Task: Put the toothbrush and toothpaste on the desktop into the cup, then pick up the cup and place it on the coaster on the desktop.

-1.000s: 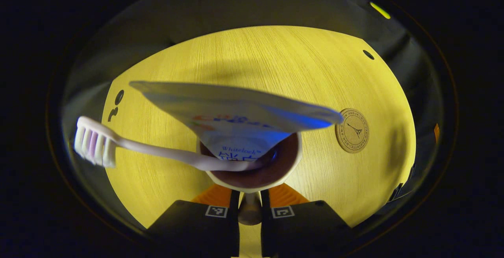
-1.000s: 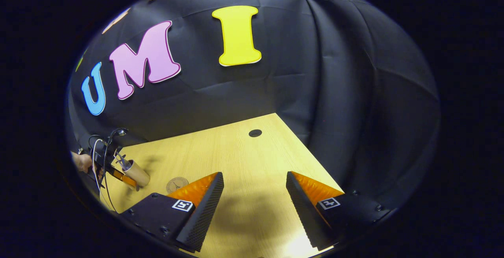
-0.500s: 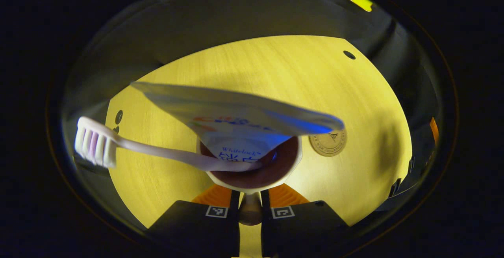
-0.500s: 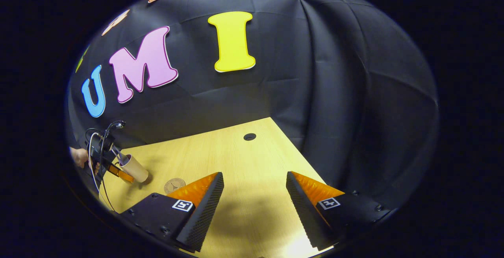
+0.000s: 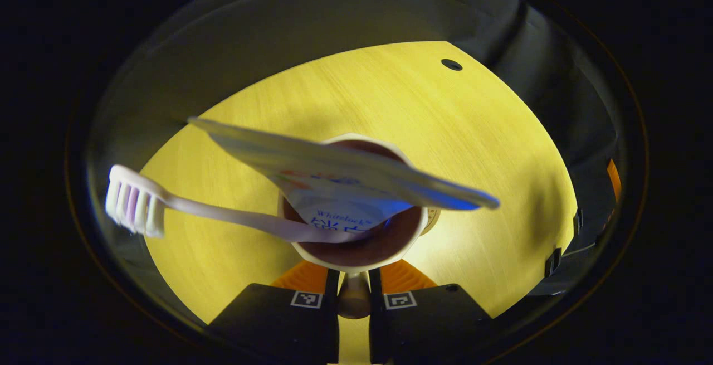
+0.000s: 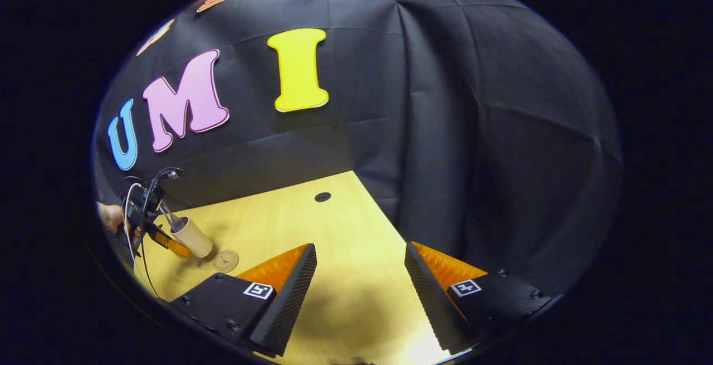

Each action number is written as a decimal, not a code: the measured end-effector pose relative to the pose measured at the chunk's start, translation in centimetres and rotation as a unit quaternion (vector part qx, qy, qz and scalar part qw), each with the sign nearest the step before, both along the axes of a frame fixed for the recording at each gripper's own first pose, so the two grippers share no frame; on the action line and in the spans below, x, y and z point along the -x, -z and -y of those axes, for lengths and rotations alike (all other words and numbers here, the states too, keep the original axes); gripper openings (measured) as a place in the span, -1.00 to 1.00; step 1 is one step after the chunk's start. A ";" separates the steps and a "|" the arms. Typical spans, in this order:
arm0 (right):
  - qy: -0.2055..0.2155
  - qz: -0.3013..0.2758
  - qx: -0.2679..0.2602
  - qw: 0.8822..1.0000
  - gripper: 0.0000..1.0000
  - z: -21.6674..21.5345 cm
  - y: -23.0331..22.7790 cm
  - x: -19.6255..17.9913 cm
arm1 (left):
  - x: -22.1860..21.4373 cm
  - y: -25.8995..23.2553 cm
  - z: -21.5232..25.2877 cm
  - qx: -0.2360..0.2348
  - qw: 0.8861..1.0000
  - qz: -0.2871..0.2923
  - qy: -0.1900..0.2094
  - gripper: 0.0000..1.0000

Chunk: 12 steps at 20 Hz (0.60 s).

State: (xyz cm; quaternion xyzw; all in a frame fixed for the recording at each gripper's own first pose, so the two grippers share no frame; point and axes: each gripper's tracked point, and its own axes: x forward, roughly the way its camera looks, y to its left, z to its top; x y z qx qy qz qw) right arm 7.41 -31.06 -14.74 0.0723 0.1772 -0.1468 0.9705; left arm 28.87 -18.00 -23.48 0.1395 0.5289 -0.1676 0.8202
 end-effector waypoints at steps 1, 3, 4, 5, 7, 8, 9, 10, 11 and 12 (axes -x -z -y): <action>0.007 -0.001 -0.005 1.000 0.96 0.6 0.2 0.5 | 0.0 0.2 0.8 0.000 1.000 -0.004 0.006 -0.49; 0.027 -0.004 -0.011 1.000 0.96 1.9 0.5 1.6 | 0.1 0.6 2.1 -0.007 1.000 -0.008 0.020 -0.49; 0.035 -0.004 -0.012 0.999 0.96 2.5 0.6 2.0 | 0.1 0.8 2.7 -0.010 1.000 -0.009 0.025 -0.48; 0.041 -0.003 -0.012 0.999 0.96 2.9 0.6 2.4 | 0.2 1.0 3.2 -0.012 0.999 -0.013 0.029 -0.49; 0.048 -0.006 -0.012 0.999 0.96 3.5 0.8 3.2 | 0.3 1.5 4.0 -0.017 0.999 -0.017 0.035 -0.48; 0.050 -0.008 -0.013 0.999 0.96 3.7 0.9 3.4 | 0.4 1.7 4.4 -0.016 0.999 -0.019 0.036 -0.48; 0.053 -0.008 -0.015 0.998 0.96 3.9 1.0 3.4 | 0.5 1.7 4.7 -0.014 0.999 -0.021 0.037 -0.48; 0.055 -0.009 -0.017 0.998 0.96 4.0 1.1 3.6 | 0.7 1.6 4.9 -0.014 0.999 -0.023 0.037 -0.48; 0.057 -0.008 -0.019 0.998 0.96 4.0 1.1 3.7 | 0.7 1.8 4.9 -0.017 0.999 -0.023 0.036 -0.48; 0.057 -0.008 -0.021 0.998 0.96 4.0 1.1 3.8 | 0.8 2.0 5.0 -0.020 0.999 -0.024 0.036 -0.48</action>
